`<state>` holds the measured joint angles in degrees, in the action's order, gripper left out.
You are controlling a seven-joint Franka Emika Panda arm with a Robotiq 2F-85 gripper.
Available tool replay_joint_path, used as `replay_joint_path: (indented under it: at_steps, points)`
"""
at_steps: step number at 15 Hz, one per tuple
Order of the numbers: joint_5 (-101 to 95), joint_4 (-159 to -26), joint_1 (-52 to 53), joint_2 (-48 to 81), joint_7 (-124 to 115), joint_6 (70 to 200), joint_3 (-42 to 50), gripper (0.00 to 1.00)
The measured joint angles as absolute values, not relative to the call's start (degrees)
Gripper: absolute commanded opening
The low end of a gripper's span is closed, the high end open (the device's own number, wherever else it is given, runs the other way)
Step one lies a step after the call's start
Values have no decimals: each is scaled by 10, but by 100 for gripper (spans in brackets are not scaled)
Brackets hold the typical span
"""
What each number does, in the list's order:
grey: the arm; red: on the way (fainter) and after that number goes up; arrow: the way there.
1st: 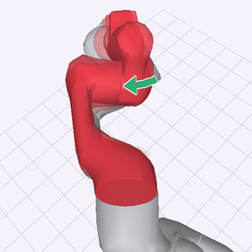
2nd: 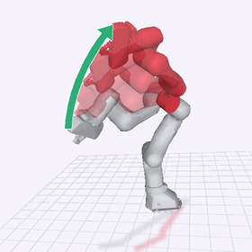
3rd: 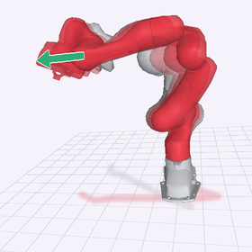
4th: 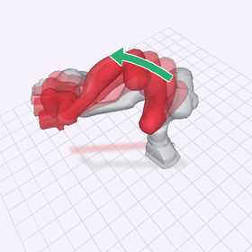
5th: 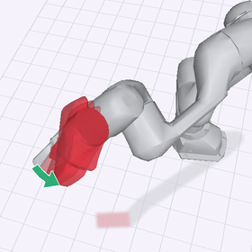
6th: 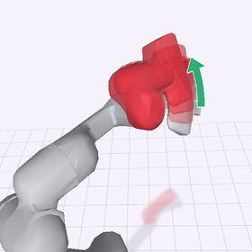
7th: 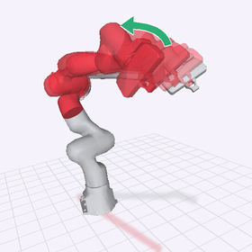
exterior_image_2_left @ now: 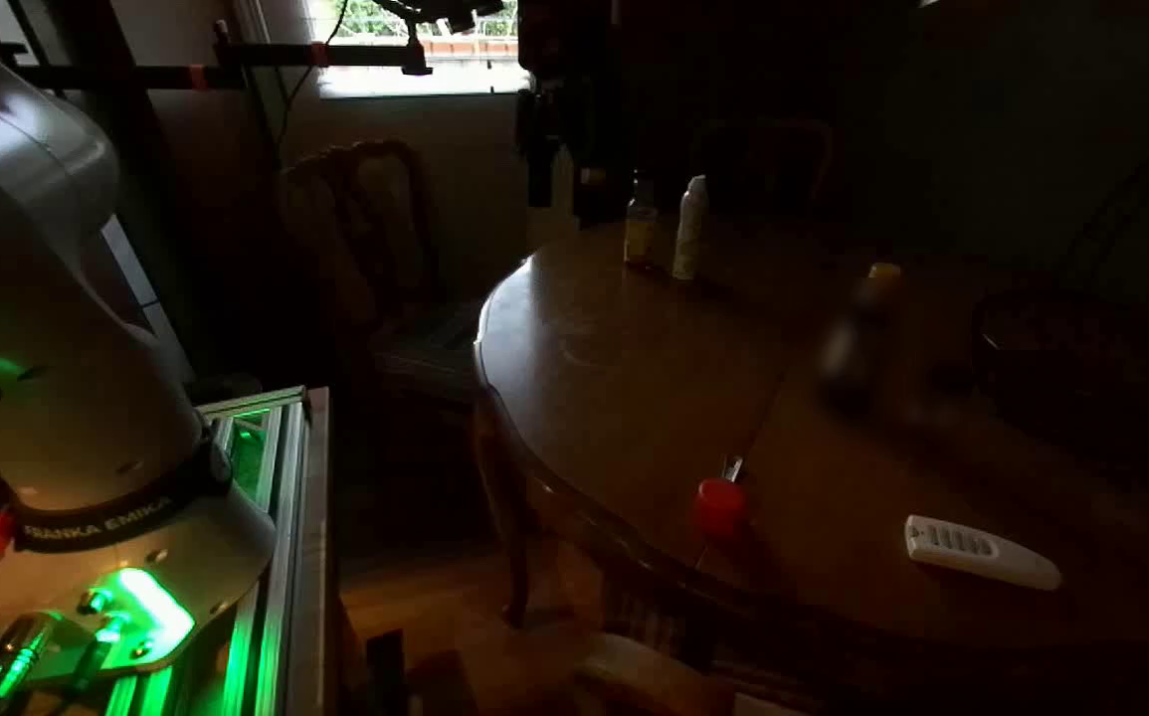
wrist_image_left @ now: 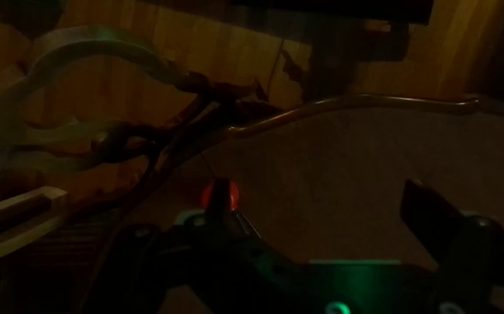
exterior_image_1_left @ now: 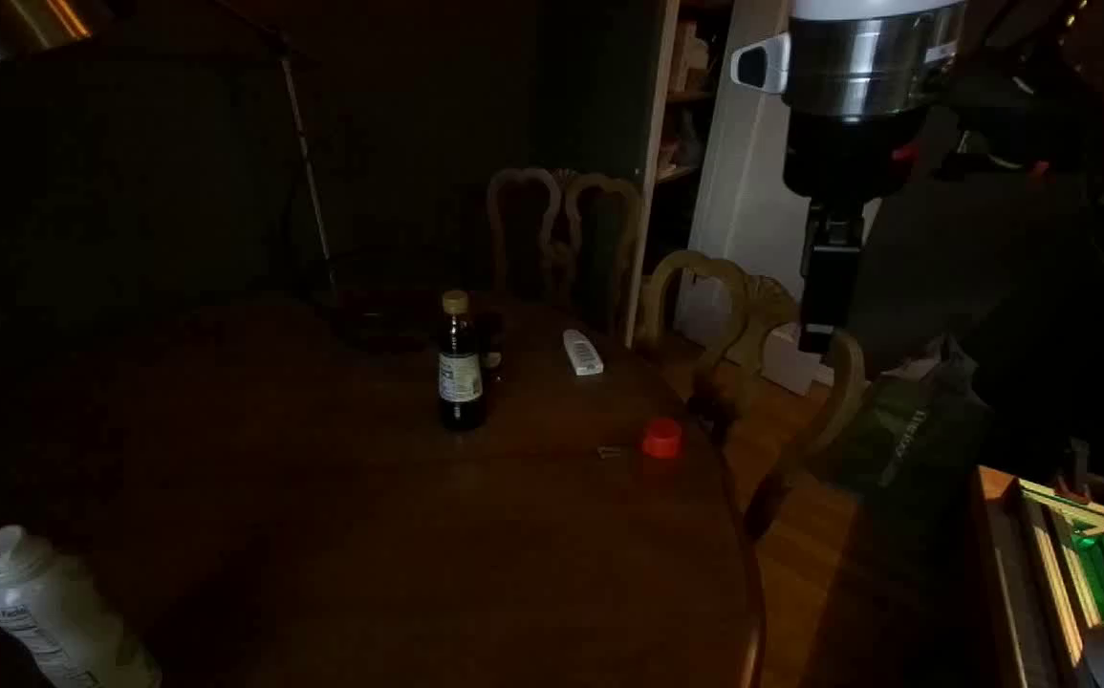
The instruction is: Move the white remote to the left.
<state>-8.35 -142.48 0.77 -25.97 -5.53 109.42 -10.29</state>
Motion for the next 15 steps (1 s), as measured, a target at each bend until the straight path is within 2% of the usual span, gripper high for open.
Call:
replay_joint_path:
  at_steps: [15]
  points:
    - [-66, -1408, 7, -247, -61, 1094, -85, 100]
